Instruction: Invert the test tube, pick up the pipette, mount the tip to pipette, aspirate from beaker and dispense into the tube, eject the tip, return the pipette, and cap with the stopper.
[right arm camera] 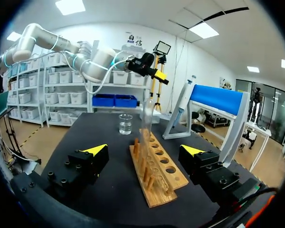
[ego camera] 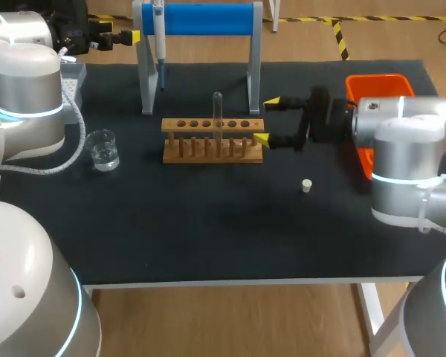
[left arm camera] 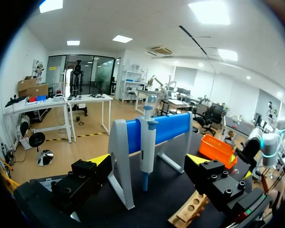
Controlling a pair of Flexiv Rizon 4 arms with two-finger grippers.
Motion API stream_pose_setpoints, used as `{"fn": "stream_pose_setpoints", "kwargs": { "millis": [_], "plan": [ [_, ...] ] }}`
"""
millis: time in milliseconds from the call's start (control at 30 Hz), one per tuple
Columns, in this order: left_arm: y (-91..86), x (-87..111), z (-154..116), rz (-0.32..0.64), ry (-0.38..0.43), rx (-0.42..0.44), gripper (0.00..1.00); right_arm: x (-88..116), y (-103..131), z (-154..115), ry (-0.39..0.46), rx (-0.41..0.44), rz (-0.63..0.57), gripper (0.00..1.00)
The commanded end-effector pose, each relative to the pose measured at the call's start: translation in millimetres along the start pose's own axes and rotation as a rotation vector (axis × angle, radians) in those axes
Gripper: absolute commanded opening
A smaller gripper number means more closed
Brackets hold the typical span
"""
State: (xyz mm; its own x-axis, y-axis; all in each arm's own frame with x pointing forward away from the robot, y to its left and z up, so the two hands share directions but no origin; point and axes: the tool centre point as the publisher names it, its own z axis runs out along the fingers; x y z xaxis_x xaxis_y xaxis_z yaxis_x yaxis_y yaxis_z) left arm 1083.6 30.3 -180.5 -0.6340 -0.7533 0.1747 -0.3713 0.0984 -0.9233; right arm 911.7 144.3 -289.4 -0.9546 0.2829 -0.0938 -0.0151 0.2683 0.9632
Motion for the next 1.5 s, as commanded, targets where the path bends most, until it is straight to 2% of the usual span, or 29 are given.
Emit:
{"fn": "stream_pose_setpoints", "kwargs": {
  "millis": [33, 200, 400, 600, 733, 900, 1100, 1500],
  "plan": [
    [1.1, 0.3, 0, 0.001, -0.002, 0.004, 1.00, -1, 0, -1, 0.005, 0.000, 0.001, 1.00],
    [1.1, 0.3, 0, 0.001, -0.002, 0.004, 1.00, -1, 0, -1, 0.005, 0.000, 0.001, 1.00],
    [23.1, 48.6, -34, 0.150, 0.005, 0.095, 1.00, -1, 0, -1, 0.005, 0.000, 0.001, 1.00],
    [55.9, 96.8, -63, 0.224, 0.016, 0.130, 1.00, -1, 0, -1, 0.005, 0.000, 0.001, 1.00],
    [75.5, 126.3, -72, 0.269, 0.063, 0.131, 1.00, -1, 0, -1, 0.005, 0.000, 0.001, 1.00],
    [95.3, 150.9, -74, 0.333, 0.123, 0.088, 1.00, -1, 0, -1, 0.005, 0.000, 0.001, 1.00],
    [111.2, 164.6, -70, 0.395, 0.187, 0.040, 1.00, -1, 0, -1, 0.005, 0.000, 0.001, 1.00],
    [140.9, 161.4, -62, 0.329, 0.197, -0.004, 1.00, -1, 0, -1, 0.005, 0.000, 0.001, 1.00]
  ]
}}
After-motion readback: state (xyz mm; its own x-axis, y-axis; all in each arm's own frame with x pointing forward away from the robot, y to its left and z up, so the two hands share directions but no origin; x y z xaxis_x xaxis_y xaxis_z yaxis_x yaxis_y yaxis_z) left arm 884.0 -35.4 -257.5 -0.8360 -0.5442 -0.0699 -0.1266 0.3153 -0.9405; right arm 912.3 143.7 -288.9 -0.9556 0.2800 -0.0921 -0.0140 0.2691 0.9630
